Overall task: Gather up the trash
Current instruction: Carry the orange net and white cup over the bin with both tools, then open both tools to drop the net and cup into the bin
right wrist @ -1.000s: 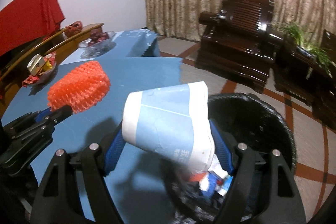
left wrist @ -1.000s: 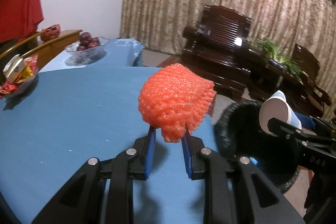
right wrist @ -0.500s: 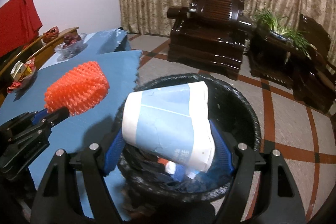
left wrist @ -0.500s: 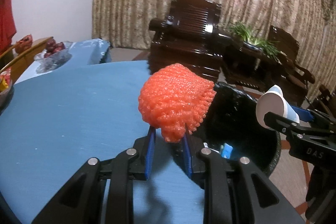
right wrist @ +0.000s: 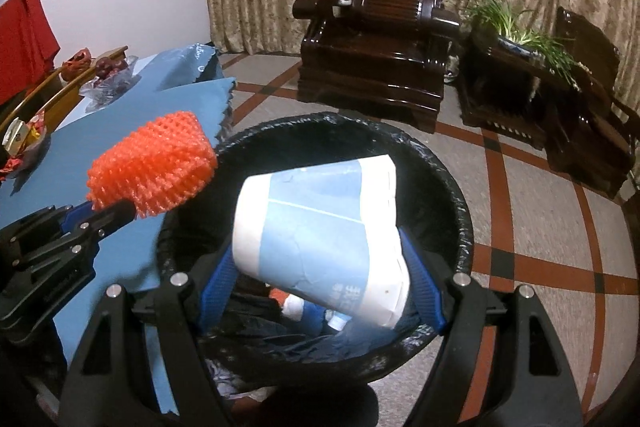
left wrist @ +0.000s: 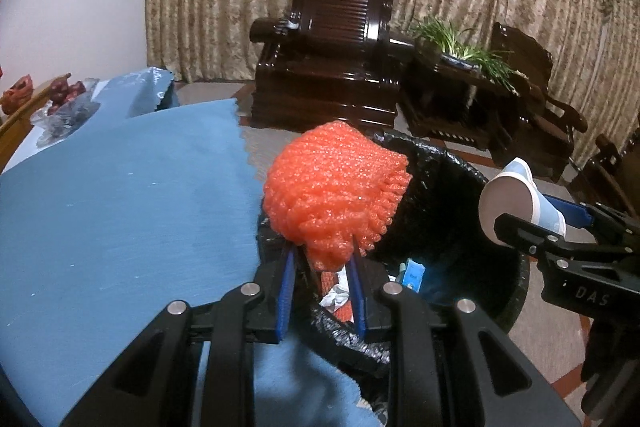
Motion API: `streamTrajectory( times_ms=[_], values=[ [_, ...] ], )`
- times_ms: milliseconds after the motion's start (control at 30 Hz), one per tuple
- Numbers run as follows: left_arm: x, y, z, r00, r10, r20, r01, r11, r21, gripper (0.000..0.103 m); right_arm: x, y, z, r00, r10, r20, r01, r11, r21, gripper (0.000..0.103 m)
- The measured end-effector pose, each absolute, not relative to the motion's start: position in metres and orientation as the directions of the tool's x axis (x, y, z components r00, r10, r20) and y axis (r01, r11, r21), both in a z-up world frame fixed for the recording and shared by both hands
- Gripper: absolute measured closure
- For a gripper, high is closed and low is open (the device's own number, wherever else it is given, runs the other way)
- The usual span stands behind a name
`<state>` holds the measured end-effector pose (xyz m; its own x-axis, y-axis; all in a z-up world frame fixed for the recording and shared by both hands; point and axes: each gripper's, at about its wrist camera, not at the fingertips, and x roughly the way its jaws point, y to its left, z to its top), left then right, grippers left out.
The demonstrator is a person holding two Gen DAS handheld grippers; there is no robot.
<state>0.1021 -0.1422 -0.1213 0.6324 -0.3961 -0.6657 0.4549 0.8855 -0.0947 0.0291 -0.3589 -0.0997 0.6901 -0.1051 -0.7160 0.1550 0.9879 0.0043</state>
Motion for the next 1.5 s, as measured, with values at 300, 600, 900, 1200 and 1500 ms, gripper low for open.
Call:
streamTrajectory(
  times_ms=[300, 600, 900, 1200, 1500],
  values=[
    [0.12, -0.164, -0.138, 0.604, -0.404, -0.687, 0.473, 0.876, -0.1, 0.079, 0.044, -0.378, -0.116, 0.668, -0.118, -0.735, 0.174, 0.985, 0.0, 0.029],
    [0.135, -0.173, -0.149, 0.586, -0.406, -0.702, 0.482, 0.87, -0.101, 0.079, 0.057, -0.387, -0.129, 0.655, -0.132, -0.744, 0.18, 0.984, -0.017, 0.029],
    [0.139, -0.178, -0.151, 0.55, -0.441, -0.71, 0.512, 0.849, -0.13, 0.062, 0.066, -0.398, -0.137, 0.651, -0.168, -0.74, 0.177, 0.982, -0.068, 0.019],
    [0.131, -0.159, -0.149, 0.535, -0.473, -0.7, 0.515, 0.84, -0.173, 0.027, 0.053, -0.411, -0.13, 0.66, -0.17, -0.732, 0.216, 0.976, -0.032, 0.009],
    [0.112, -0.123, -0.123, 0.599, -0.421, -0.681, 0.447, 0.882, -0.152, 0.009, 0.032, -0.388, -0.105, 0.675, -0.095, -0.731, 0.205, 0.977, 0.062, 0.005]
  ],
)
